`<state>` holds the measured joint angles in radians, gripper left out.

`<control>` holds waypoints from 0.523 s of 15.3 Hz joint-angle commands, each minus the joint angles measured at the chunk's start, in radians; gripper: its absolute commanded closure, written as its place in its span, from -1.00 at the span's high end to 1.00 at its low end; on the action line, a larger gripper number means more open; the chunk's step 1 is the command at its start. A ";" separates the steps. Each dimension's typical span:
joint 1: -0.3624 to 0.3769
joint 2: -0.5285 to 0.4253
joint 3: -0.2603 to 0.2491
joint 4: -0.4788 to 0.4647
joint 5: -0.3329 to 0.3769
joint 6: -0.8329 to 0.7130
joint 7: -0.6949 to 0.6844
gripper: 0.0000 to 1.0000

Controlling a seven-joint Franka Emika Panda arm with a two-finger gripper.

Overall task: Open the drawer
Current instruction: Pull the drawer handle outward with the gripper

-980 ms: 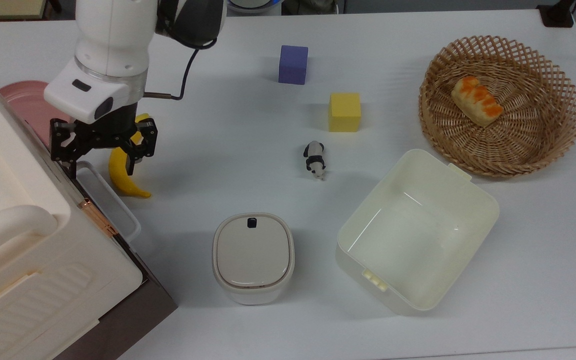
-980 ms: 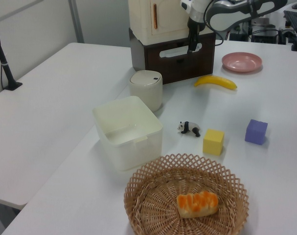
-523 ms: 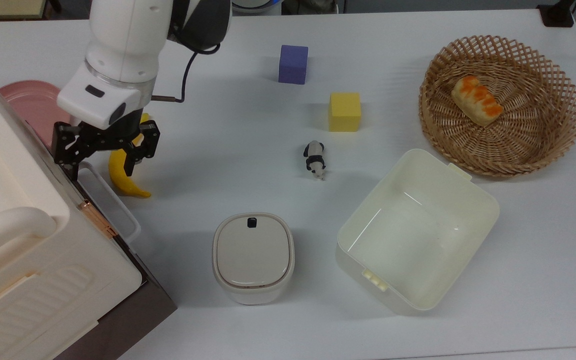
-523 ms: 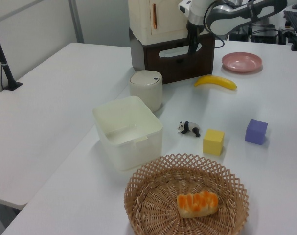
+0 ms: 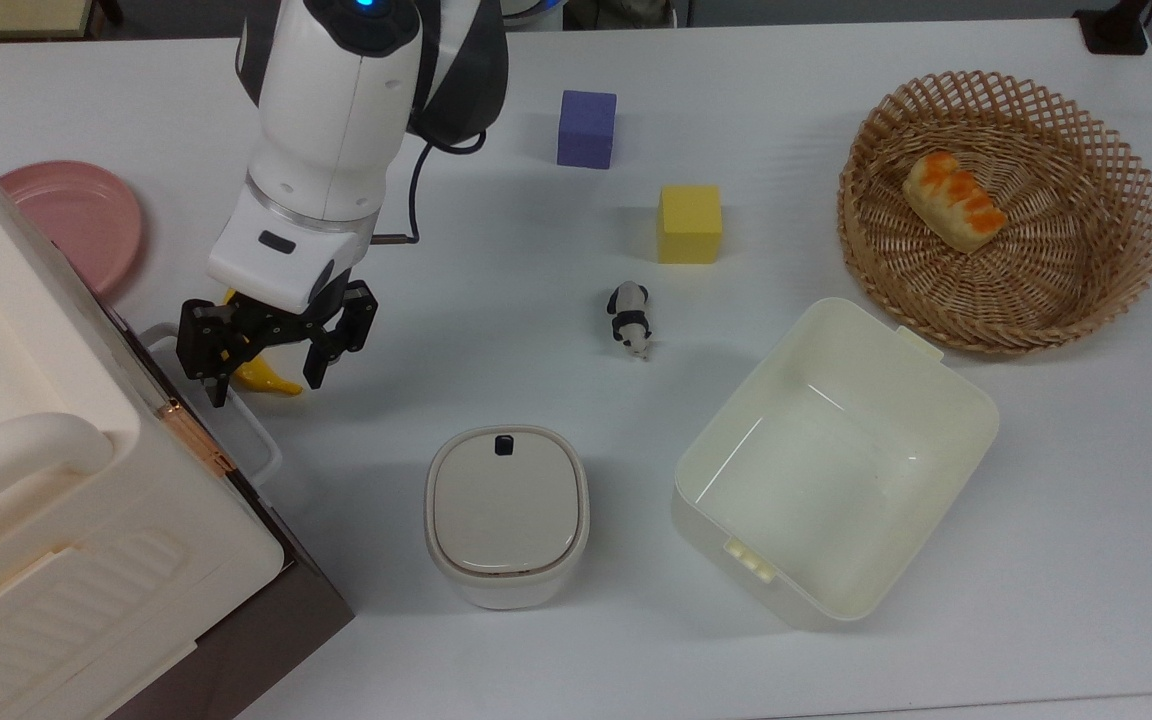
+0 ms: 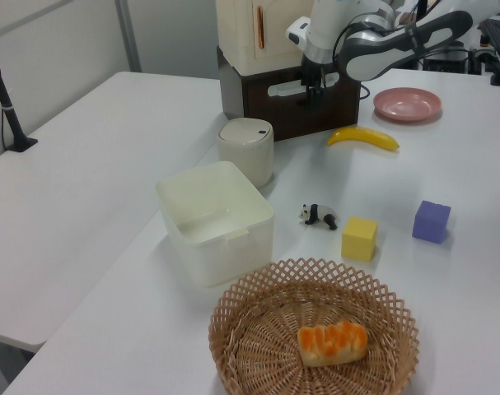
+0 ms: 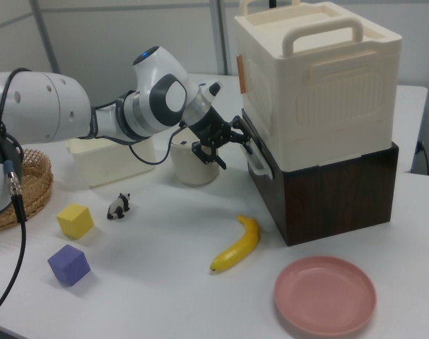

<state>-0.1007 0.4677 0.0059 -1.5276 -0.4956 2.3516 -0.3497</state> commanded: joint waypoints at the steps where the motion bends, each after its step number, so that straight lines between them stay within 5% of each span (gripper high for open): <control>1: 0.006 0.012 -0.009 0.009 -0.038 0.018 -0.009 0.22; 4: 0.004 0.012 -0.009 0.009 -0.051 0.018 -0.014 -0.36; 8: 0.001 0.008 -0.009 0.007 -0.049 0.017 -0.014 -0.71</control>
<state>-0.1038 0.4716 -0.0020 -1.5061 -0.5408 2.3536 -0.3516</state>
